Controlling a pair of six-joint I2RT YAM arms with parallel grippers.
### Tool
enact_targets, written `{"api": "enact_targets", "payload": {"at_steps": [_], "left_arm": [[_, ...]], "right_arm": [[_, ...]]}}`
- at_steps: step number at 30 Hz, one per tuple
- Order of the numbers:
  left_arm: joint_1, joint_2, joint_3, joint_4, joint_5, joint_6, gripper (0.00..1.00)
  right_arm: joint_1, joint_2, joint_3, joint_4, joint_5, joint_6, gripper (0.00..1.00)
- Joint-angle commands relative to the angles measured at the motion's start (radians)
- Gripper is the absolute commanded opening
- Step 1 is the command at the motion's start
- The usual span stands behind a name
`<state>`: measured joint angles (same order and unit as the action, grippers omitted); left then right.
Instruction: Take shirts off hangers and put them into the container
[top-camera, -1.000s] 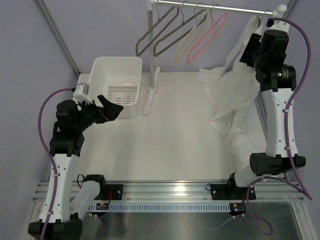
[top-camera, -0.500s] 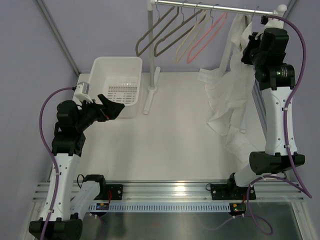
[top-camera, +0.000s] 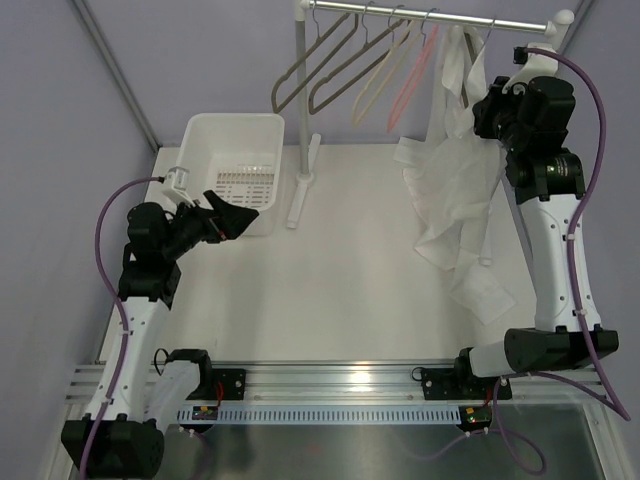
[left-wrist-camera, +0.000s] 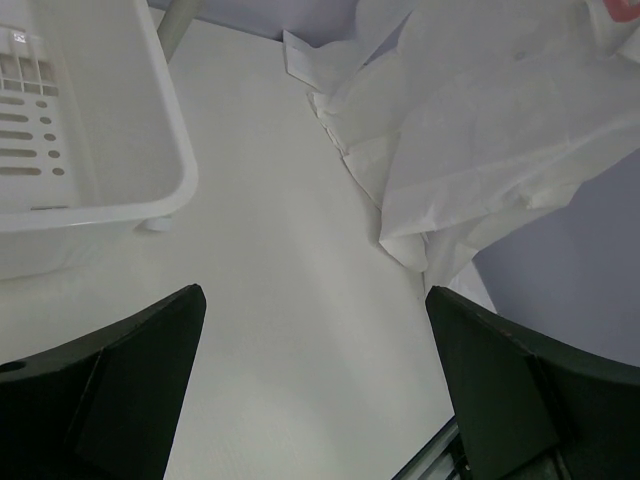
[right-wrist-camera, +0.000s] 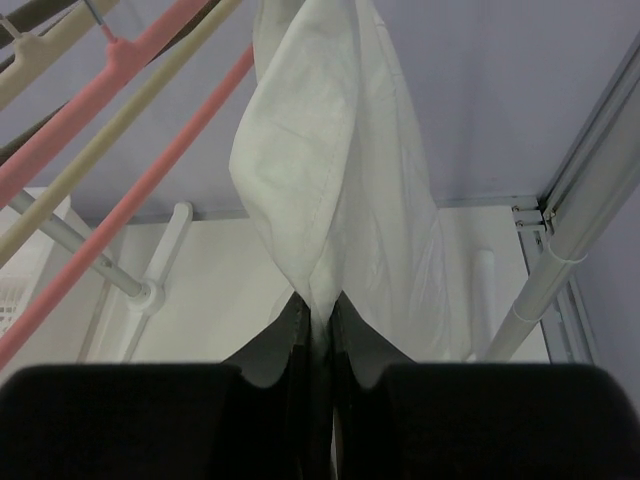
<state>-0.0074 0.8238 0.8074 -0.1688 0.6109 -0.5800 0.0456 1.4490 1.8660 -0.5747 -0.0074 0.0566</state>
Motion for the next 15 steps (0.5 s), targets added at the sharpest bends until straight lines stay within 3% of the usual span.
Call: {"api": "enact_targets", "payload": {"at_steps": [1,5,15], "left_arm": [[0.001,0.044,0.036,0.052,0.062,0.012,0.99],[0.001,0.069,0.032,0.092,0.092,-0.03,0.99],[0.003,-0.055,0.019,0.137,0.05,-0.054,0.99]], "right_arm": [[0.004,-0.113,-0.062,0.188,-0.025,0.0,0.0],[0.002,-0.148,-0.086,0.199,-0.032,0.015,0.0],[0.004,-0.167,-0.016,0.141,-0.049,0.037,0.0]]}}
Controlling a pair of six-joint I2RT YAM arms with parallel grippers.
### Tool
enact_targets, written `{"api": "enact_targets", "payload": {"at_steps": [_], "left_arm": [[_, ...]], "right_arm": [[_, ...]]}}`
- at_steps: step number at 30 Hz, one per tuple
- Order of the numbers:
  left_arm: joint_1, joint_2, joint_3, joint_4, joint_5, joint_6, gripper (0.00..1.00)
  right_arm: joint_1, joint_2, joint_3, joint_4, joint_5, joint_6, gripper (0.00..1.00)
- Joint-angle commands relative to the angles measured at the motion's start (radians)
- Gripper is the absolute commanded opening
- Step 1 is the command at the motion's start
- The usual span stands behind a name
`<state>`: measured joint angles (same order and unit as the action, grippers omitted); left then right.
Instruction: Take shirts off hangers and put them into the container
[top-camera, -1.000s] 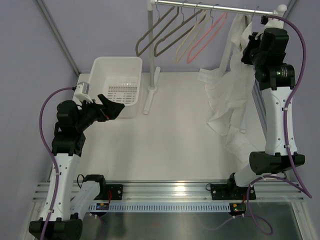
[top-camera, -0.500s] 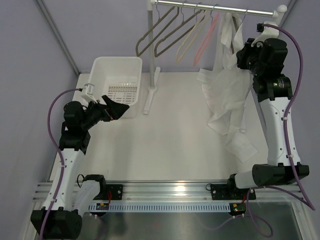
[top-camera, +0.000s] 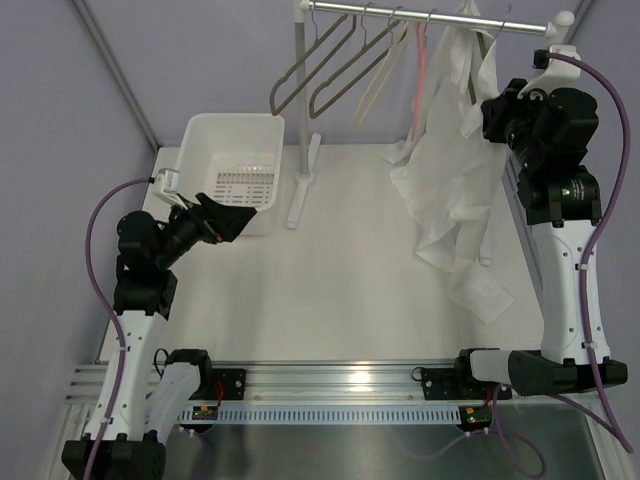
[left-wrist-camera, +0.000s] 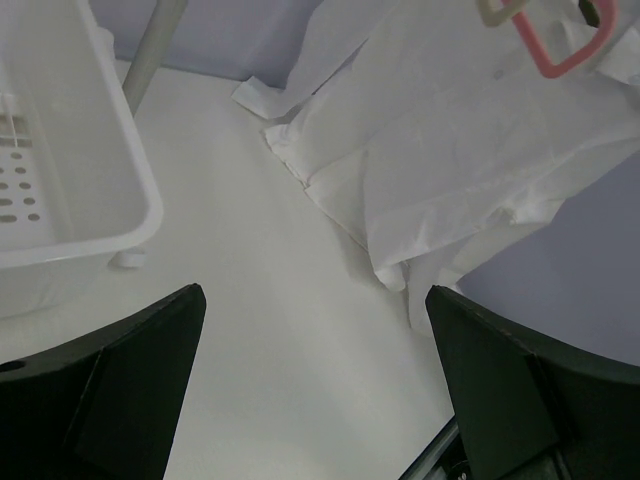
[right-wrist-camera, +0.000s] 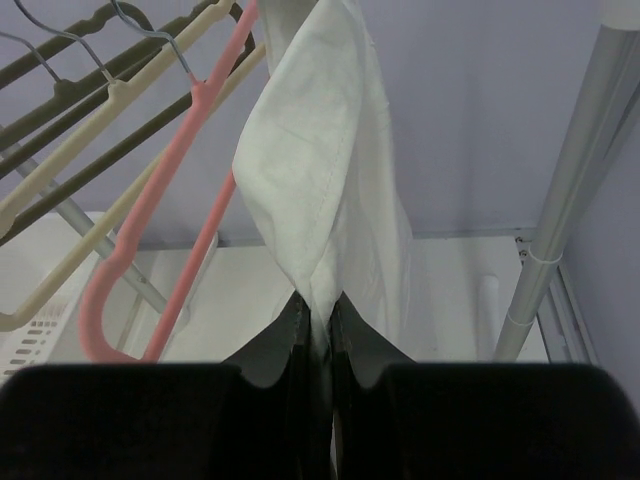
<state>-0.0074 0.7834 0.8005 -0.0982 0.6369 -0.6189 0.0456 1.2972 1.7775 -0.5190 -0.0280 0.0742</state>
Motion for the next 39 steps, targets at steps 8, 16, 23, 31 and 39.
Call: {"api": "enact_targets", "payload": {"at_steps": [8,16,23,31,39], "left_arm": [[-0.002,0.042,0.117,0.141,0.299,-0.038,0.98],[-0.025,0.057,0.174,0.217,0.394,-0.106,0.98],[-0.199,0.08,0.138,0.284,0.376,-0.171,0.96],[-0.394,0.021,-0.003,0.353,0.228,-0.24,0.86],[-0.568,-0.042,-0.115,0.342,-0.007,-0.259,0.73]], "right_arm": [[0.002,-0.162,-0.081,-0.044,0.062,0.163,0.0],[0.004,-0.281,-0.217,-0.231,0.082,0.249,0.0],[0.063,-0.369,-0.414,-0.403,-0.128,0.358,0.0],[0.427,-0.472,-0.662,-0.289,-0.304,0.489,0.0],[0.464,-0.472,-0.737,-0.052,-0.542,0.567,0.0]]}}
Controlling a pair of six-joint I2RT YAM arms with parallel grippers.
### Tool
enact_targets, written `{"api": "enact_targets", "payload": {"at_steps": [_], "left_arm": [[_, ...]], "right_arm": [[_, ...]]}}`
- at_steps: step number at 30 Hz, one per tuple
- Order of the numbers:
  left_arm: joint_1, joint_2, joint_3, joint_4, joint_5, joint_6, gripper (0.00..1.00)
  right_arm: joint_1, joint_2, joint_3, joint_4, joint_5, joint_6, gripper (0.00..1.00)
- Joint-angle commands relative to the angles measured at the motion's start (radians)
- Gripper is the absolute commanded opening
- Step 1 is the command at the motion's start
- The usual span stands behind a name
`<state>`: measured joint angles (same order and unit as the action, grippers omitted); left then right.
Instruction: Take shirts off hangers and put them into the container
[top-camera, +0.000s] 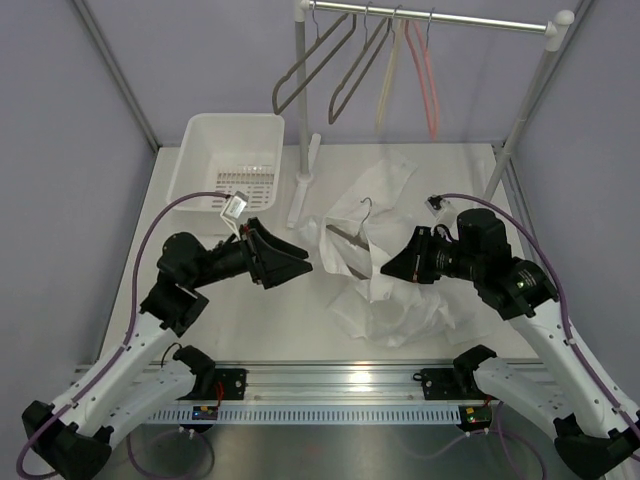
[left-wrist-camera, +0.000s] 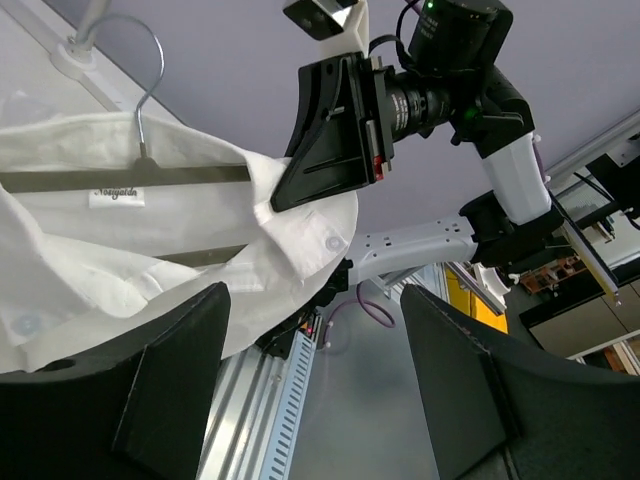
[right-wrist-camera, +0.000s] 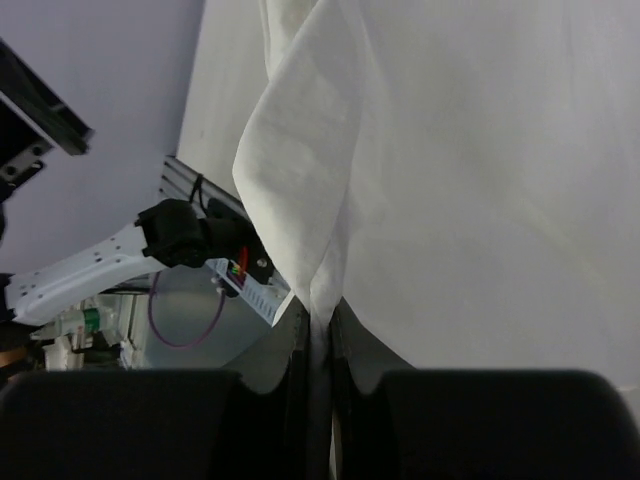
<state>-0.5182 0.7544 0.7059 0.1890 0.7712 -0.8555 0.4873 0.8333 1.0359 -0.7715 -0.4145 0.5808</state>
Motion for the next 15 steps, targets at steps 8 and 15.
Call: {"api": "enact_targets", "payload": {"at_steps": [8,15], "left_arm": [[-0.356,0.157,0.207,-0.196,-0.478,0.364,0.7],[-0.434,0.131,0.225,-0.281,-0.812,0.451,0.59]], "right_arm": [[0.065,0.043,0.036,0.267,-0.242,0.062,0.0],[0.066,-0.003,0.036,0.207,-0.255,0.042,0.0]]}}
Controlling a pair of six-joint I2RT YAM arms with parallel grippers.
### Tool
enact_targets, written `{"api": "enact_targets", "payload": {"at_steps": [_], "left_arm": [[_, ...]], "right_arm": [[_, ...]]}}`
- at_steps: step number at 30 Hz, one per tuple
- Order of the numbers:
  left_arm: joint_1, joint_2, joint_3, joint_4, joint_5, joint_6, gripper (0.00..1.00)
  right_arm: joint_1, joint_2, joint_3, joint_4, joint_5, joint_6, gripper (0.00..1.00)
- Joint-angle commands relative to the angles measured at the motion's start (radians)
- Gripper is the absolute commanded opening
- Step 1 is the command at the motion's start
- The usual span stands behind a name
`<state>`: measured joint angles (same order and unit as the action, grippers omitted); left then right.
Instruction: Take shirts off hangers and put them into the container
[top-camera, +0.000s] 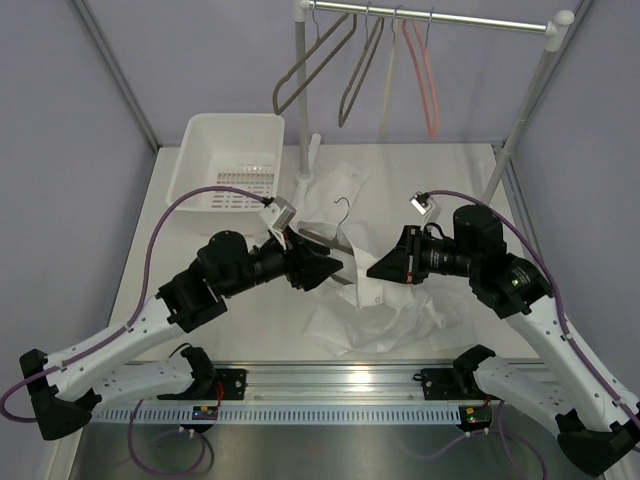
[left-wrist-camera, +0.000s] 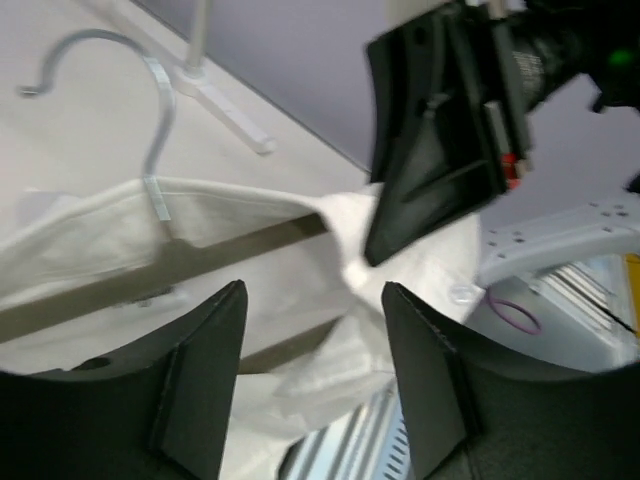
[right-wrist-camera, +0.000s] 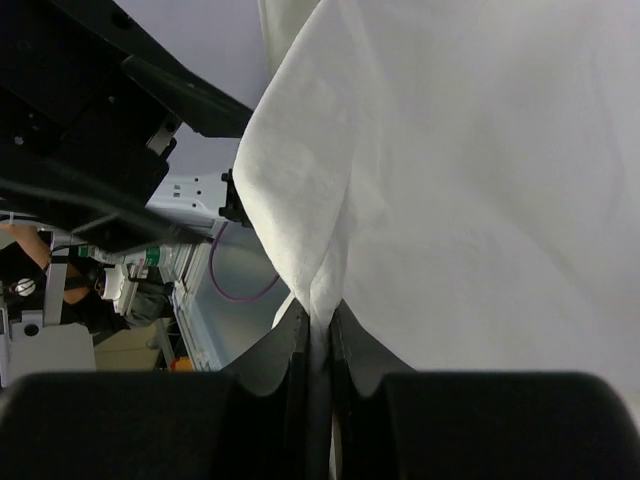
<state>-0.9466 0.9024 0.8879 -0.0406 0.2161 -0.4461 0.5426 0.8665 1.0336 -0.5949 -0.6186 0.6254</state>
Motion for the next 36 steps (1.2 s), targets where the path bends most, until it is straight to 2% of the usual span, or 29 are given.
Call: {"api": "enact_targets", "payload": {"at_steps": [1,2,5,7,9,15,19,29,36], "left_arm": [[-0.006,-0.007,0.08,-0.13,-0.299,0.0,0.54],[-0.006,0.016,0.1,-0.163,-0.323,-0.032,0.51],[-0.009,0.036,0.131,-0.197,-0.314,-0.172,0.54],[-0.011,0.047,0.138,-0.235,-0.356,-0.317,0.54],[-0.009,0.043,0.125,-0.228,-0.377,-0.438,0.53],[-0.011,0.017,0.088,-0.174,-0.397,-0.658,0.54],[-0.011,0.0,0.03,-0.122,-0.448,-0.739,0.56],[-0.011,0.05,0.023,-0.111,-0.52,-0.839,0.56],[-0.011,0.112,0.065,-0.104,-0.518,-0.859,0.47]], "right_arm": [[0.011,-0.041,0.042,0.02,-0.037,-0.013,0.0],[0.011,-0.053,0.049,0.014,-0.02,-0.019,0.0],[0.013,-0.069,0.059,-0.003,0.005,-0.047,0.0],[0.011,-0.073,0.066,-0.005,0.023,-0.056,0.0],[0.011,-0.077,0.066,0.001,0.029,-0.058,0.0],[0.013,-0.092,0.063,-0.006,0.071,-0.078,0.0],[0.011,-0.089,0.056,0.013,0.057,-0.075,0.0],[0.011,-0.095,0.059,0.01,0.048,-0.095,0.0],[0.011,-0.11,0.051,0.001,0.031,-0.13,0.0]]}}
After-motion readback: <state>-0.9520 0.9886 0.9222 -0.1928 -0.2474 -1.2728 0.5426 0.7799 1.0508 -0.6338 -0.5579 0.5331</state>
